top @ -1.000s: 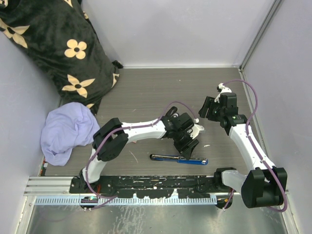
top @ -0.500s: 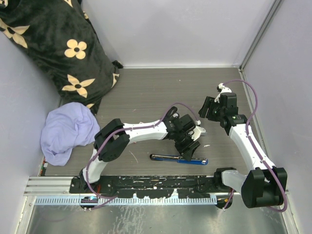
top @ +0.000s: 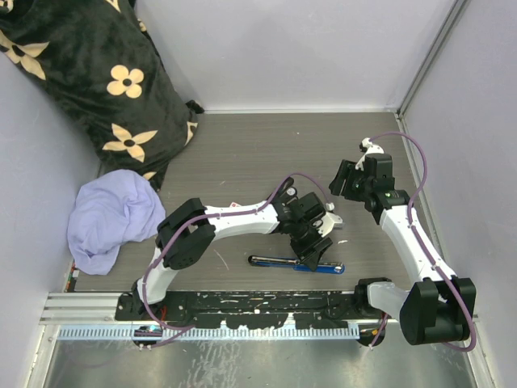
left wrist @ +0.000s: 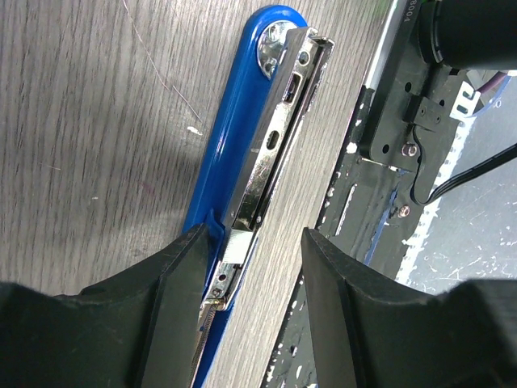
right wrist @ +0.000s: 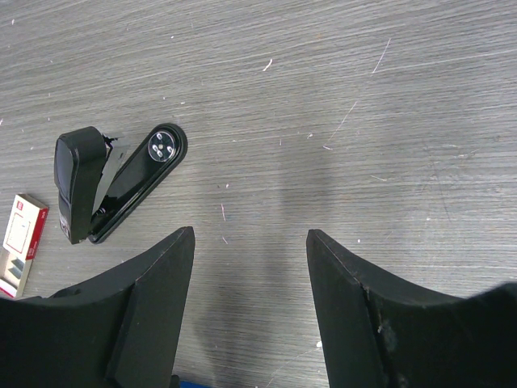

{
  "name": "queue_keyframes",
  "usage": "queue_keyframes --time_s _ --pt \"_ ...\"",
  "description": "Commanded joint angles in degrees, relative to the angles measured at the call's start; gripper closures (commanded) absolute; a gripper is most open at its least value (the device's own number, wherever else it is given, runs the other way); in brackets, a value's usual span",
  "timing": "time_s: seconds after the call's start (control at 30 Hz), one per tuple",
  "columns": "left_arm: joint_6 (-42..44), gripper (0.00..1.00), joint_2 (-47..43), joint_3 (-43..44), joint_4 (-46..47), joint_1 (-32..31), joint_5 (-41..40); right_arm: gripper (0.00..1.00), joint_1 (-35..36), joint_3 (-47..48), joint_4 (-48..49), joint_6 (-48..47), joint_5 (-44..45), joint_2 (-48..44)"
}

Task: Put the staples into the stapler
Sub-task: Adjust the stapler at the center of the board.

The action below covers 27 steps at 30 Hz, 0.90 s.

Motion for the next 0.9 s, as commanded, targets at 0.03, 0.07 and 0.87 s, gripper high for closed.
queue_keyframes --time_s 0.03,0.07,0.87 --pt "1.18 0.49 -4.24 0.77 -0.56 -0.42 0.36 0.36 -0.19 0.06 2.66 -0.17 -0.38 -0.17" --pt "1.22 0.49 -4.37 0.77 -0.53 -0.4 0.24 0.36 -0.19 0.12 2.64 -0.19 -0.33 -0.17" --pt "1.26 0.5 -2.65 3.53 -1.55 -0.67 -3.43 0.36 -0.19 0.09 2.65 -0.22 -0.38 -0.29"
